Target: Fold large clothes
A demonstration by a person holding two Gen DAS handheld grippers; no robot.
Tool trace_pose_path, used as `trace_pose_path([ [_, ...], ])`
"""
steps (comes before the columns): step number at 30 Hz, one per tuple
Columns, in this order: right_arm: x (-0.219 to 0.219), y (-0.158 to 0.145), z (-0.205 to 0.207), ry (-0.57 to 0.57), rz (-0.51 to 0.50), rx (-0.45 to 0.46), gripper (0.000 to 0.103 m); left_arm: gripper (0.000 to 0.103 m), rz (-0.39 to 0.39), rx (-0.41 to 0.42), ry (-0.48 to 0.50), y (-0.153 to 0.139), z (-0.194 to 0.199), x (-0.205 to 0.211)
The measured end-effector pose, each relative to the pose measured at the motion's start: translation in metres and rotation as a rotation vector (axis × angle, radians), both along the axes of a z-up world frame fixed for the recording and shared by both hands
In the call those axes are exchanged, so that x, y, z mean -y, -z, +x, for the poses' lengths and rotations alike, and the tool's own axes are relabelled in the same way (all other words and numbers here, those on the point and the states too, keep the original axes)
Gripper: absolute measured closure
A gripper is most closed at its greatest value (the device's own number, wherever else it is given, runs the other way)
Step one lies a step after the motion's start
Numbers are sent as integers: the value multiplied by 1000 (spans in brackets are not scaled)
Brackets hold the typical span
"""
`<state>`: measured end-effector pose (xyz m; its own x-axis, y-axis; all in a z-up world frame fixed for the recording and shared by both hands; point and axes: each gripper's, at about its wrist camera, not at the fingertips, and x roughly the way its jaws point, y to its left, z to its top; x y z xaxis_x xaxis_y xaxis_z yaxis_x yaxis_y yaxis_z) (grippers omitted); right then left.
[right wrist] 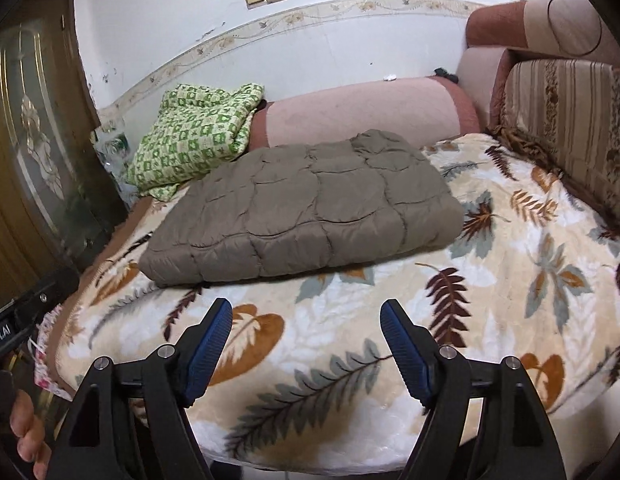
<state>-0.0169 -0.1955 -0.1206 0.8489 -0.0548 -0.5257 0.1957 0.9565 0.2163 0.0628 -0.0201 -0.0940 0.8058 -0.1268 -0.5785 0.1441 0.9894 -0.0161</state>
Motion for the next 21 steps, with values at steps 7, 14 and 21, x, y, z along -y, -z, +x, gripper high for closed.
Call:
trace_pose_path([
  [7, 10, -1, -9, 58, -7, -4, 20, 7, 27, -25, 22, 7, -5, 12],
  [14, 10, 6, -6, 66, -16, -41, 20, 7, 49, -51, 3, 14, -1, 13],
  [21, 9, 12, -2, 71, -27, -65, 20, 7, 83, -77, -20, 23, 5, 15],
])
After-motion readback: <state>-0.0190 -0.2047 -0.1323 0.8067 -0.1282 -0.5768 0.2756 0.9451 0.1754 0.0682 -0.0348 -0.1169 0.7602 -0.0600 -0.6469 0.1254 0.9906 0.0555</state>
